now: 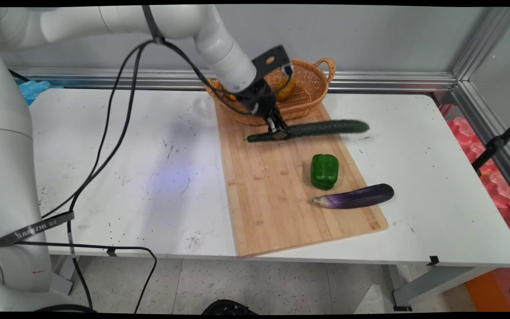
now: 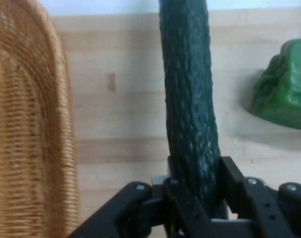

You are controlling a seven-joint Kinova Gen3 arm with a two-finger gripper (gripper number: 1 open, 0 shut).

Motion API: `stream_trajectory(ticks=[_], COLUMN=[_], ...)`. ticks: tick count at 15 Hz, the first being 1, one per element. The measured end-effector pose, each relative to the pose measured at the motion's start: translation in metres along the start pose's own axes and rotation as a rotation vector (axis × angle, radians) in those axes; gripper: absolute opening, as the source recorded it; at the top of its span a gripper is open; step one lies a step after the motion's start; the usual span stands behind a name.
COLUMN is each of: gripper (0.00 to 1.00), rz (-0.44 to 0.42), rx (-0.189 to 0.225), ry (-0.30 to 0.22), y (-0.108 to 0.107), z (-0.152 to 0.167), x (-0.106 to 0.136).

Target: Place the picked object in the vegetable basket

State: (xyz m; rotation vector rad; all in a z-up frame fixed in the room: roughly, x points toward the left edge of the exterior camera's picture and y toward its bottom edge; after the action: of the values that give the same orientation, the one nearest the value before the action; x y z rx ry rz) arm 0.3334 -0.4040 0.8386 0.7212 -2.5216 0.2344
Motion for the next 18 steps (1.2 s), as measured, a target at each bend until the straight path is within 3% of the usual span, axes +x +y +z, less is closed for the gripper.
stream_trajectory(ticks=[3,8,12,18], gripper=[0.00,0.00,0.00,0.00], rz=[0.026,0.067,0.082,0.087], rx=[0.017,0.084,0.122,0.148], ry=[0.010,0.020,0.021,0.027], y=[-0.013,-0.051,-0.074,-0.100], z=[-0.021,-0.050,-0.059,-0.057], x=[0.012,0.024,0.024,0.017])
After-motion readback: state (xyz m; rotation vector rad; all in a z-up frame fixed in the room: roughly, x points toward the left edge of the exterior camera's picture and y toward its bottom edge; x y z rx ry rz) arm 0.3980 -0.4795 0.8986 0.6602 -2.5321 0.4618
